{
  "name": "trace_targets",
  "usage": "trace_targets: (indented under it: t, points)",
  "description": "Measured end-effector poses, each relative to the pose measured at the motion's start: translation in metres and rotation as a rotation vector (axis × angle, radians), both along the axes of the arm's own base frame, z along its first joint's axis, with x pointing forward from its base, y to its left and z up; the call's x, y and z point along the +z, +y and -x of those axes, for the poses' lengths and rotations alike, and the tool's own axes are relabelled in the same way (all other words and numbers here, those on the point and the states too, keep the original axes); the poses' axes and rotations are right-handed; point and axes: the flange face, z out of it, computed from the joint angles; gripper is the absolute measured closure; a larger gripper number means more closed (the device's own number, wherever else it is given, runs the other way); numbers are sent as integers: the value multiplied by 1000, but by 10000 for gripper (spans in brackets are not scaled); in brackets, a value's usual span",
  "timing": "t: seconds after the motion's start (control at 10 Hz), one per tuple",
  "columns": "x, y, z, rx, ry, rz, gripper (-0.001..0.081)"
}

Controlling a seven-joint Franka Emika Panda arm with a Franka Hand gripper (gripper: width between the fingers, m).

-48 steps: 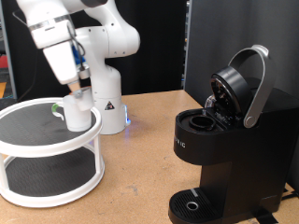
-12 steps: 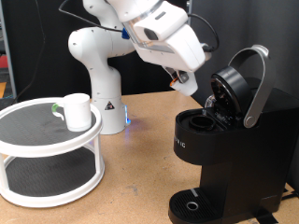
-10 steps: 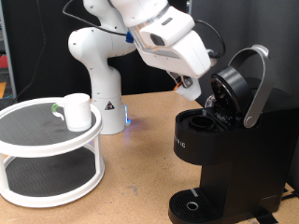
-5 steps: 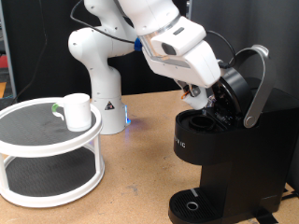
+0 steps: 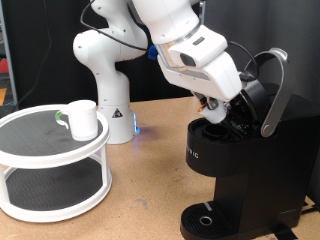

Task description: Make a cup of coffee with the keurig machine

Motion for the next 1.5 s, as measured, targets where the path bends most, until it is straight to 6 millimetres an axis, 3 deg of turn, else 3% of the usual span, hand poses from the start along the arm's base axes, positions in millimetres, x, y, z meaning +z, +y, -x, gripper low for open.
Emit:
trace_targets:
  t: [0.9,1.5]
  points:
    - [-17,5,-4,1,27,64,718]
    - [-26,21,-8,9,12,120,718]
